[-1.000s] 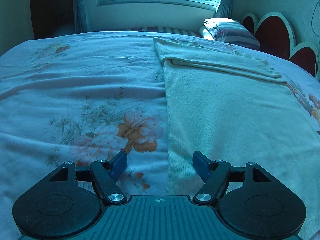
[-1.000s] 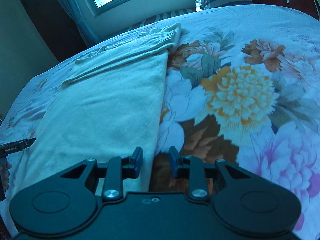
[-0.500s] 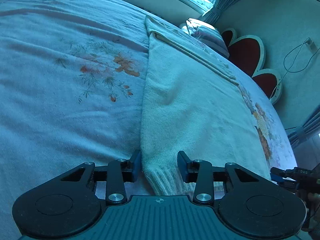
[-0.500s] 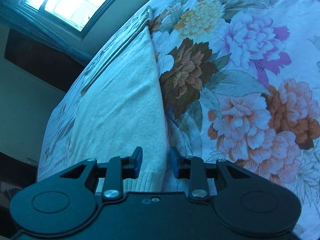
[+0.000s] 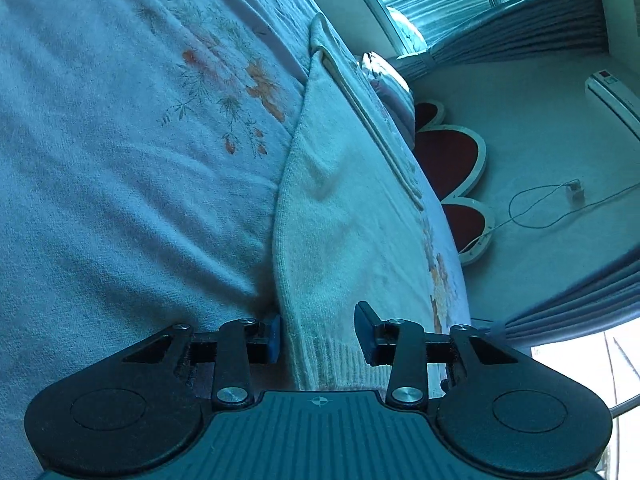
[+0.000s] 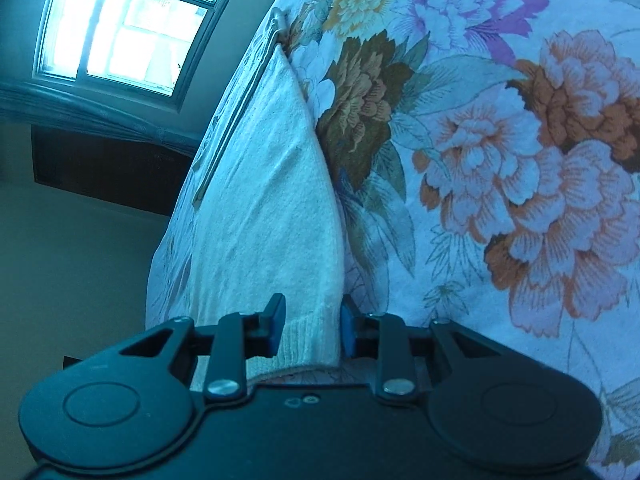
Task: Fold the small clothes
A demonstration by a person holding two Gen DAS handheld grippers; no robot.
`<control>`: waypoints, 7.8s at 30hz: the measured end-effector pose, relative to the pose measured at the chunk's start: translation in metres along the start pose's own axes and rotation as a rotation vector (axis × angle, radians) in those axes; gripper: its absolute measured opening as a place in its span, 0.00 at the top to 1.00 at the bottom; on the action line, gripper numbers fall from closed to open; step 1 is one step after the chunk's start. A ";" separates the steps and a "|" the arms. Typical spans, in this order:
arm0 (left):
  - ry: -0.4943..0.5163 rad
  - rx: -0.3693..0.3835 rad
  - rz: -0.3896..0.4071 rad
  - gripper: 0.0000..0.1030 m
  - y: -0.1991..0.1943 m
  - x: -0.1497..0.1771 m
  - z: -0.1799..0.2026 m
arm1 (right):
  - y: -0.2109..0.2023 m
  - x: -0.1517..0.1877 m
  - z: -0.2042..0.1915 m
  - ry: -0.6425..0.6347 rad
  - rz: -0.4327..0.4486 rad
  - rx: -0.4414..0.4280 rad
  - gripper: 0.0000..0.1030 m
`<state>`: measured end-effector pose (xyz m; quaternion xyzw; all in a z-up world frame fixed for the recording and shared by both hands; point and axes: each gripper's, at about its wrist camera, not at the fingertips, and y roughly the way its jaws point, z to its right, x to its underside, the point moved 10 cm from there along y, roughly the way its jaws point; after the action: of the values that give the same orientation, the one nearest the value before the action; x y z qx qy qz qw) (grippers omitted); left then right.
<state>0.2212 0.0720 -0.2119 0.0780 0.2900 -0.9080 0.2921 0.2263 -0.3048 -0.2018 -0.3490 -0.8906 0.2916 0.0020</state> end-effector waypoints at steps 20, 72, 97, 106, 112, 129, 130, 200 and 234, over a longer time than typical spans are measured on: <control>0.164 0.018 0.174 0.97 -0.019 -0.058 0.060 | -0.015 -0.027 -0.070 -0.205 0.098 -0.058 0.95; 0.019 -0.147 0.228 0.97 0.284 -0.398 0.047 | 0.236 -0.381 -0.095 -0.066 0.143 -0.060 0.84; 0.549 -0.404 0.106 0.97 0.295 -0.415 0.076 | 0.261 -0.371 -0.128 -0.480 0.112 0.177 0.94; 0.510 -0.429 0.157 0.97 0.277 -0.413 0.064 | 0.257 -0.372 -0.121 -0.497 0.141 0.264 0.93; 0.639 -0.423 0.234 0.96 0.257 -0.383 0.105 | 0.235 -0.337 -0.162 -0.599 0.214 0.207 0.81; 0.764 -0.477 0.154 0.67 0.288 -0.335 0.103 | 0.301 -0.281 -0.175 -0.891 0.075 0.318 0.98; 0.766 -0.487 0.158 0.67 0.281 -0.338 0.098 | 0.290 -0.294 -0.165 -0.856 0.087 0.328 1.00; -0.004 -0.188 0.293 0.35 0.140 -0.207 0.042 | 0.155 -0.154 -0.136 -0.643 0.252 0.281 0.72; -0.039 -0.201 0.507 0.94 0.159 -0.231 0.039 | 0.310 -0.162 -0.198 -0.935 0.062 0.232 0.93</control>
<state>0.5030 0.0571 -0.1849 0.1013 0.3440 -0.7740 0.5218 0.5822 -0.1220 -0.1664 -0.2046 -0.7468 0.5146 -0.3683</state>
